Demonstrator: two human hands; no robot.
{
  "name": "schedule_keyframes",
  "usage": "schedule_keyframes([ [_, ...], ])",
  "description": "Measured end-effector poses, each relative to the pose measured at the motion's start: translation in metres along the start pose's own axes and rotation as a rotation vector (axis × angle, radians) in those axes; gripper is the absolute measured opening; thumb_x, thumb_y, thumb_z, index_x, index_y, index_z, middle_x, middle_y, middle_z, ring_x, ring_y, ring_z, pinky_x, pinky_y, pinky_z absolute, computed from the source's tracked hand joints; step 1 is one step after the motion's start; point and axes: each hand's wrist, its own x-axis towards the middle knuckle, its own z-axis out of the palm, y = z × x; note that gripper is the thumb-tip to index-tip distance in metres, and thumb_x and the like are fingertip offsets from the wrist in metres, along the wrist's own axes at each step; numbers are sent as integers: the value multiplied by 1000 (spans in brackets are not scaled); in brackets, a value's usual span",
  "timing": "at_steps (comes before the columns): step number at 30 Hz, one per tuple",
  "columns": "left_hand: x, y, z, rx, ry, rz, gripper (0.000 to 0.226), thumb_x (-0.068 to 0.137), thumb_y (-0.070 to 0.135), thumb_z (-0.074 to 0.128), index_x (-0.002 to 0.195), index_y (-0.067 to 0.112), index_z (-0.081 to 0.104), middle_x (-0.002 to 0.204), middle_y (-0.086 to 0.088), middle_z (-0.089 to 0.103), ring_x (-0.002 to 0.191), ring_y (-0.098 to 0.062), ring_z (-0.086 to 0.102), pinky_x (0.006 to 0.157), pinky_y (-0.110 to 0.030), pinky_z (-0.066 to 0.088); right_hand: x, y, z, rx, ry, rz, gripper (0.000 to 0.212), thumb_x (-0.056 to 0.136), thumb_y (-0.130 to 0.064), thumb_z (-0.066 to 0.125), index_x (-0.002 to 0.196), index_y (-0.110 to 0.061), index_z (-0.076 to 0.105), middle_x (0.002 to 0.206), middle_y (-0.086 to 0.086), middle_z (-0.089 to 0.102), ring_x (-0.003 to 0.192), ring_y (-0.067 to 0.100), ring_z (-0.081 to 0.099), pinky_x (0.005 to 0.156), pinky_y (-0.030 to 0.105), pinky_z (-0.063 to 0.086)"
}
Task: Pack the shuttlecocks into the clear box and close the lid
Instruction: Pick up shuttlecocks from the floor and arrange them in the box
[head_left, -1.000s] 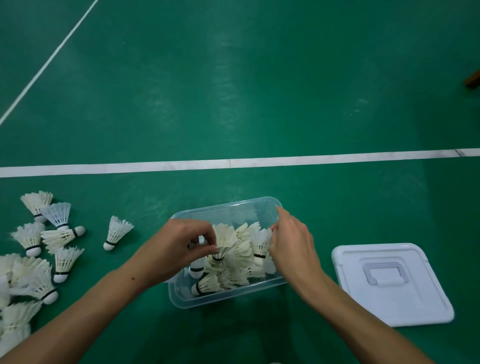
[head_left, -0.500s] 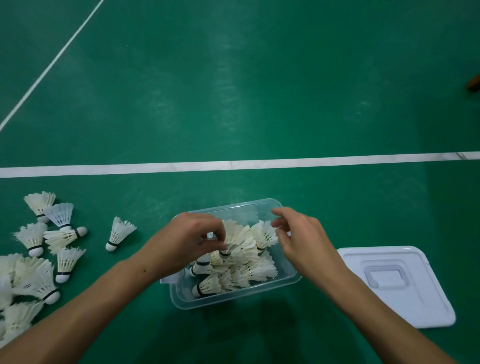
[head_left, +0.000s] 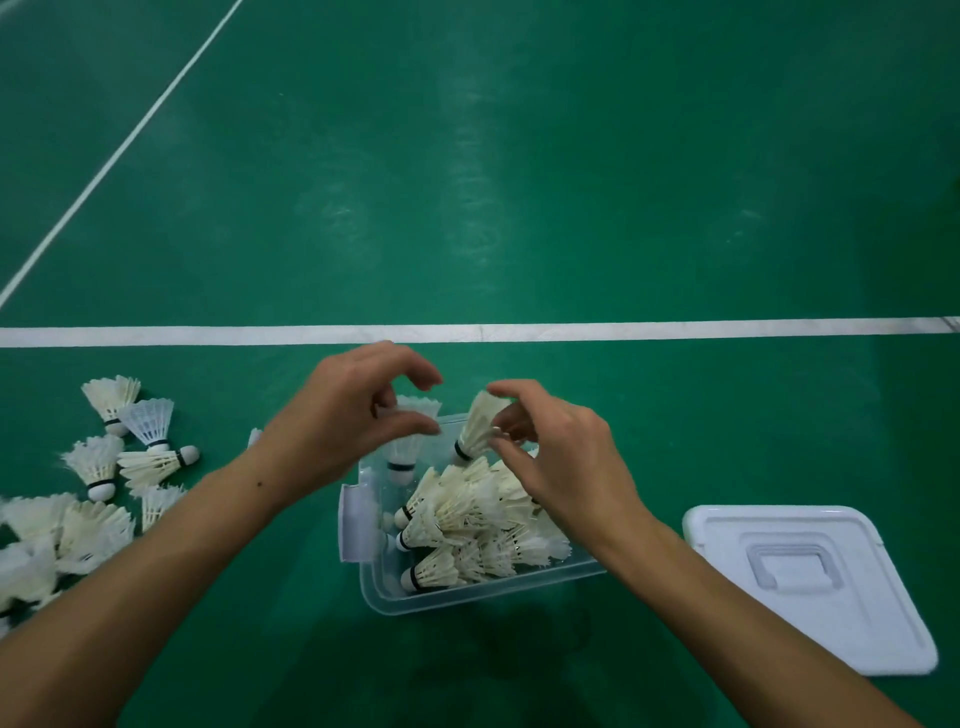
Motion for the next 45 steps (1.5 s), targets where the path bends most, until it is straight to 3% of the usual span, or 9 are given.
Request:
schedule_keyframes([
  [4, -19, -23, -22, 49, 108, -82, 30, 74, 22, 93, 97, 20, 75, 88, 28, 67, 73, -10, 63, 66, -13, 47, -3, -9, 34, 162, -14, 175, 46, 94, -17, 78, 136, -21, 59, 107, -6, 74, 84, 3, 71, 78, 20, 61],
  [8, -36, -33, -27, 76, 103, -74, 18, 78, 11, 91, 88, 16, 77, 76, 10, 72, 68, -12, 63, 68, -32, 52, -2, -23, 76, 202, -76, 237, 39, 96, -15, 75, 131, -18, 57, 103, -6, 70, 86, 7, 69, 67, 2, 45],
  [13, -48, -39, -24, 234, 91, 4, 7, 87, 30, 81, 92, 25, 81, 89, 15, 71, 84, -17, 60, 68, -44, 56, 0, -24, 101, 158, -129, 288, 40, 96, -9, 72, 128, -19, 51, 84, -15, 56, 80, 13, 67, 71, 23, 52],
  [17, -55, -40, -20, 250, 123, 29, 6, 88, 29, 80, 90, 23, 81, 105, 8, 70, 99, -20, 55, 80, -41, 54, 2, -16, 106, 157, -162, 299, 42, 95, -8, 72, 127, -19, 47, 81, -10, 61, 77, 14, 67, 73, 35, 57],
  [23, -61, -39, -13, 72, 51, -51, 6, 88, 22, 81, 90, 25, 75, 151, 1, 49, 132, -19, 58, 109, -38, 48, 5, -7, 118, 246, -181, 326, 41, 95, -13, 76, 117, -25, 43, 87, -11, 66, 78, 7, 69, 74, 32, 61],
  [27, -61, -39, -8, 26, 49, -82, 12, 88, 22, 81, 90, 28, 70, 135, 9, 64, 116, -10, 67, 99, -39, 55, 2, -5, 121, 316, -260, 331, 41, 93, -20, 80, 119, -25, 49, 85, -15, 68, 80, -2, 67, 77, 24, 59],
  [32, -55, -35, 1, -14, 61, -142, 37, 84, 19, 86, 106, 32, 59, 115, 19, 72, 101, -8, 67, 80, -30, 54, 4, -5, 96, 413, -231, 349, 54, 85, -30, 87, 129, -22, 56, 109, -10, 72, 104, 3, 68, 96, 27, 57],
  [40, -15, -19, 15, -72, -77, -113, 53, 81, 21, 88, 119, 29, 52, 111, 17, 68, 104, 4, 62, 78, -8, 44, 5, -13, 32, 384, -45, 12, 56, 86, -14, 85, 135, -20, 58, 125, -11, 69, 120, 4, 63, 106, 26, 52],
  [45, 1, -11, 27, -125, -105, -94, 53, 82, 24, 88, 120, 31, 53, 115, 18, 68, 105, -7, 66, 78, -20, 52, 5, -2, 38, 207, 9, -78, 50, 89, -21, 83, 133, -22, 61, 114, -7, 74, 105, 5, 69, 90, 37, 60],
])
